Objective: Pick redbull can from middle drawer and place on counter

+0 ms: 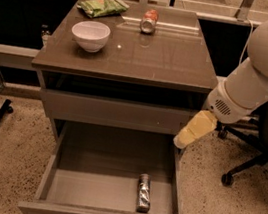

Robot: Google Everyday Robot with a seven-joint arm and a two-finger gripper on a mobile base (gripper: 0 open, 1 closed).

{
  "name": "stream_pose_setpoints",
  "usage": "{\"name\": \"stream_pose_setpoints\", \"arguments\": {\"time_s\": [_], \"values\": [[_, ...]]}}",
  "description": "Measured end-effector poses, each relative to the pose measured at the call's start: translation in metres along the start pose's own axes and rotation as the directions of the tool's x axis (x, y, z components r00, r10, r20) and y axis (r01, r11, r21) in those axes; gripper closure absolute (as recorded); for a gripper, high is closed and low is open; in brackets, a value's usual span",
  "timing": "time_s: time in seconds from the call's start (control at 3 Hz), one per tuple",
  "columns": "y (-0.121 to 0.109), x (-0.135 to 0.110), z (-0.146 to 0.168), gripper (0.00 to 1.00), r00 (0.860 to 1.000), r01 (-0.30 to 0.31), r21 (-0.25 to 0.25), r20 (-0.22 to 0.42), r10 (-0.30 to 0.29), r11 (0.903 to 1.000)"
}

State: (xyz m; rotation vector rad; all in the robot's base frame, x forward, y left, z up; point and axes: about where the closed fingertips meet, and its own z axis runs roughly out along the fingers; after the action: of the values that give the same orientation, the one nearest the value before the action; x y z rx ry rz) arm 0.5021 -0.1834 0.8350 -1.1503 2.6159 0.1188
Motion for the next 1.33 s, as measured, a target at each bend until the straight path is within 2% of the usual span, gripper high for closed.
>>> {"name": "stream_pose_setpoints", "arguments": {"time_s": [0.33,0.67,1.0,1.33], "values": [[-0.001,-0.019,0.044,0.0,0.996,-0.093,-0.061,0.012,0.094,0.9938],[0.002,-0.038,0.086,0.0,0.986,-0.156,-0.134,0.034,0.162,0.9786],[0.012,-0.05,0.126,0.0,0.976,-0.199,-0.215,0.041,0.213,0.9561],[0.024,-0.052,0.164,0.0,0.964,-0.252,-0.28,0.012,0.266,0.9264]]}}
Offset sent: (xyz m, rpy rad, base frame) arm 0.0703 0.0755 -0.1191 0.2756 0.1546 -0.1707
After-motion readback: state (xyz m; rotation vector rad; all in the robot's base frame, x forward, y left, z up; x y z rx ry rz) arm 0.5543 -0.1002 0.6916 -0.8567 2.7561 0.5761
